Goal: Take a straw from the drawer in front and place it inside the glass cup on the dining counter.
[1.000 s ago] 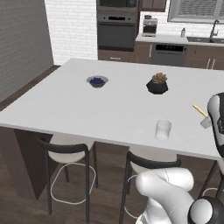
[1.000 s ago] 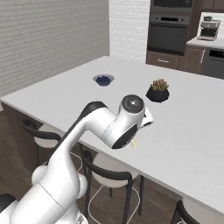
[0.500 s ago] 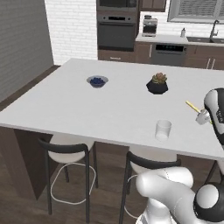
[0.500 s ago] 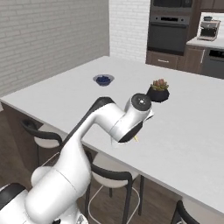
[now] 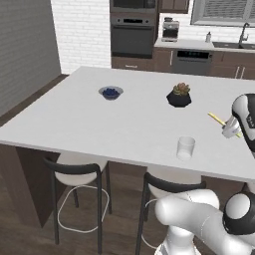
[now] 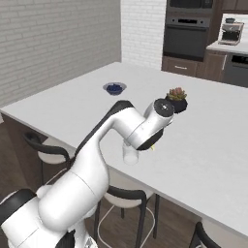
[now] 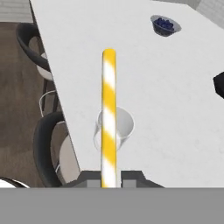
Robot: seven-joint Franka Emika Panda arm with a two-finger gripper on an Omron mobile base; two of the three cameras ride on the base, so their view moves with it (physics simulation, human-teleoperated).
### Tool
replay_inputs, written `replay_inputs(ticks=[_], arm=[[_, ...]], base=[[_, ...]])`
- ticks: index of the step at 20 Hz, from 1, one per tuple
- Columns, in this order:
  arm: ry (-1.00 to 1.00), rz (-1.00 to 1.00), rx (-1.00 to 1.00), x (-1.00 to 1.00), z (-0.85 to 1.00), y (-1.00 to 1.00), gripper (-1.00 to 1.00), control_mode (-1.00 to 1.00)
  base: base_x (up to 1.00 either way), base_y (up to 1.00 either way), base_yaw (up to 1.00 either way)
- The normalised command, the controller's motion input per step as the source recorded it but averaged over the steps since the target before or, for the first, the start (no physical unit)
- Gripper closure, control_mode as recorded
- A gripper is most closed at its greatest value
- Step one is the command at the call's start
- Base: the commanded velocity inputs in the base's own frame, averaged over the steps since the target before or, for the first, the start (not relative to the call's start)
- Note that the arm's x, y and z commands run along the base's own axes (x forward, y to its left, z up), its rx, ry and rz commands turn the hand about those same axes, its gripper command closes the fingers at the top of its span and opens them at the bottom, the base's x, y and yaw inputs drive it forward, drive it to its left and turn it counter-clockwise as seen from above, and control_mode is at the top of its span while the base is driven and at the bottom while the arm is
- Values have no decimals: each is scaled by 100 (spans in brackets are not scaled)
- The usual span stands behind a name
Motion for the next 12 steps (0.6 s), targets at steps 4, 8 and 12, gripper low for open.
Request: replay_inputs(ticks=[4, 8, 12], arm=[[0, 0, 2, 8, 1, 11, 100, -100], [0, 0, 10, 0, -6, 27, 100, -100], [0, 1, 18, -2, -15, 27, 100, -100]], base=[[0, 0, 0], [0, 0, 0], [0, 0, 0]])
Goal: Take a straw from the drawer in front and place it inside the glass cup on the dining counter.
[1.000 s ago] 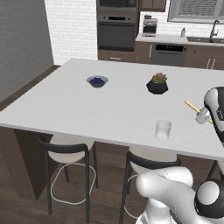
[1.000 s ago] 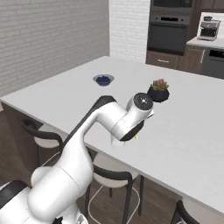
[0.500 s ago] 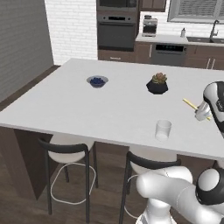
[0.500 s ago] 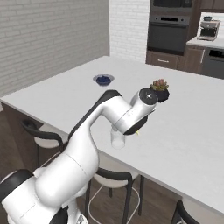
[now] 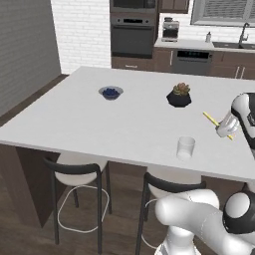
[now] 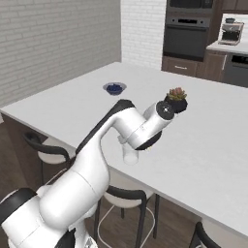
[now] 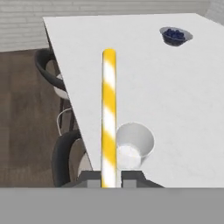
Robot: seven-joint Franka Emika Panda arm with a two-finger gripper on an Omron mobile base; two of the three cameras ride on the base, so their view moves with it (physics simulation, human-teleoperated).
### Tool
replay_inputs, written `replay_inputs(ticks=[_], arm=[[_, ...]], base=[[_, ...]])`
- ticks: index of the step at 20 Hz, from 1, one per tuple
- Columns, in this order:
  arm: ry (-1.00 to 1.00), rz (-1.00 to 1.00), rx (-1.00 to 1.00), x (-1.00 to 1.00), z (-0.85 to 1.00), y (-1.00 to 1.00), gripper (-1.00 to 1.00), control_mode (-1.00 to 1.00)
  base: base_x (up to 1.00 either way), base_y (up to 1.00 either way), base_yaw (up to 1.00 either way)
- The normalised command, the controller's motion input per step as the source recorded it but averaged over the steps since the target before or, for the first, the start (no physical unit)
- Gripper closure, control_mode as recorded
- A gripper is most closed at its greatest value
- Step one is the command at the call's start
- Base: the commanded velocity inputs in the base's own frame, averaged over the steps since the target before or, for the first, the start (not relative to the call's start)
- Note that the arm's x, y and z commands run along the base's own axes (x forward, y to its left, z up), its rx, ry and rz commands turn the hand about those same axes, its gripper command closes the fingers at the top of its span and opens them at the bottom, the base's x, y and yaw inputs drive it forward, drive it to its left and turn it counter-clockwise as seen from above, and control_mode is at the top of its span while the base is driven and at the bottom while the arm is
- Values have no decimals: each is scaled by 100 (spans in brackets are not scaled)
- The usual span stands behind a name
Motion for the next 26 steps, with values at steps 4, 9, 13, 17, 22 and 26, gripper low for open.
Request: replay_inputs(ticks=[4, 9, 13, 17, 22, 26], arm=[[0, 4, 28, 0, 0, 26, 100, -100], [2, 3, 27, 4, 0, 42, 100, -100], [1, 4, 19, 16, -5, 49, 100, -100], [0, 3, 16, 23, -15, 38, 100, -100], [-3, 5, 18, 32, -12, 7, 100, -100], [-9, 6, 17, 36, -1, 0, 100, -100]], base=[[0, 0, 0], [0, 0, 0], [0, 0, 0], [0, 0, 0], [0, 0, 0], [0, 0, 0]])
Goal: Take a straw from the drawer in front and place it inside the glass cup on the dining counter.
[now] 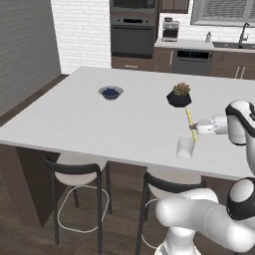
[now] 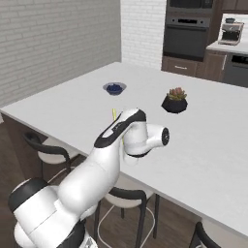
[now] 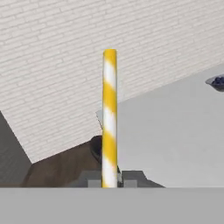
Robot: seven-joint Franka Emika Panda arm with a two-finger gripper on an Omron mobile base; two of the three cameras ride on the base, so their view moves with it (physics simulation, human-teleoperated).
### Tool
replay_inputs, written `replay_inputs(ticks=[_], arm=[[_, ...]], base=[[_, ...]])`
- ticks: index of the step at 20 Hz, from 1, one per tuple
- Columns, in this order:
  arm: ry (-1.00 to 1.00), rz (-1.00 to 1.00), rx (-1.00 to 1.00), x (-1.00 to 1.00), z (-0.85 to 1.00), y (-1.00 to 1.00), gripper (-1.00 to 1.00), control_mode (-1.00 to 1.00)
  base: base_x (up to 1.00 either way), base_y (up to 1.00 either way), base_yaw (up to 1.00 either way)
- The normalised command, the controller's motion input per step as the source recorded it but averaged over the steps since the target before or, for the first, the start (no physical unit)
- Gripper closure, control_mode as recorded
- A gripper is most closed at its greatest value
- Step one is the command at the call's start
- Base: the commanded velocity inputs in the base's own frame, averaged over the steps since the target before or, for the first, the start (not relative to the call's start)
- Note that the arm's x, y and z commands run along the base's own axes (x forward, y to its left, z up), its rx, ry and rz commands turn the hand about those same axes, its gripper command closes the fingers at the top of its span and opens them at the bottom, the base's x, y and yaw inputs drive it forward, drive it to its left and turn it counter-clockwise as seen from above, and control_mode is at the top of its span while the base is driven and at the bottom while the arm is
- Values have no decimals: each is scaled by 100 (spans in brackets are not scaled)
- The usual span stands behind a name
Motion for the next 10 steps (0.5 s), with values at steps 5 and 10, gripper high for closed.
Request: replay_inputs(ticks=[5, 10], arm=[[-13, 6, 14, 38, 0, 0, 100, -100], [-22, 9, 7, 23, -5, -22, 100, -100]], base=[[0, 0, 0], [0, 0, 0]])
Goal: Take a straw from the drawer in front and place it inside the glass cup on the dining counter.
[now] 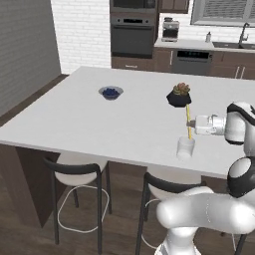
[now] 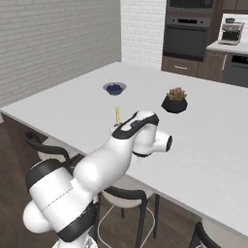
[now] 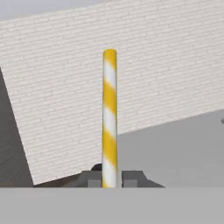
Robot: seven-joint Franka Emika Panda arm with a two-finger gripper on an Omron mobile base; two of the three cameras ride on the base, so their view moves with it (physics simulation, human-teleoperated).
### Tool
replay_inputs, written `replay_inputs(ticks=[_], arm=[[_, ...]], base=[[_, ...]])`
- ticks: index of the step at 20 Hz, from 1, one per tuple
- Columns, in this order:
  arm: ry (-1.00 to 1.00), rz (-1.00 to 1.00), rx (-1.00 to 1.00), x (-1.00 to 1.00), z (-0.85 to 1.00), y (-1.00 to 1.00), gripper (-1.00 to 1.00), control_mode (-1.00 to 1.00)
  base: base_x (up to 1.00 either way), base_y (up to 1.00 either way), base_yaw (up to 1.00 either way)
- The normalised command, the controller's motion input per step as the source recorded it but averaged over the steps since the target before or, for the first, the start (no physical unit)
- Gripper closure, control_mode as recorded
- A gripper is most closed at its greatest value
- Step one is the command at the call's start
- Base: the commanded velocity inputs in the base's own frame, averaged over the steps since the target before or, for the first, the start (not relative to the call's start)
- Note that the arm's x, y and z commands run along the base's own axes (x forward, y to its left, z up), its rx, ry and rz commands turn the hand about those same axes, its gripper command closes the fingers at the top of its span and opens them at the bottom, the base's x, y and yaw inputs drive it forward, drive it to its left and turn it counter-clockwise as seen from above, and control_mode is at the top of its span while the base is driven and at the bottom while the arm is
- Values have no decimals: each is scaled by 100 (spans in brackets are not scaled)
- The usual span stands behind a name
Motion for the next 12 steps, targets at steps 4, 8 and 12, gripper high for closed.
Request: replay_inputs(ticks=[4, 8, 12], arm=[[-15, 8, 2, 24, -14, -31, 100, -100], [-3, 7, 0, 23, -21, -17, 100, -100], [0, 7, 0, 24, -26, -5, 100, -100]], base=[[0, 0, 0], [0, 0, 0], [0, 0, 0]])
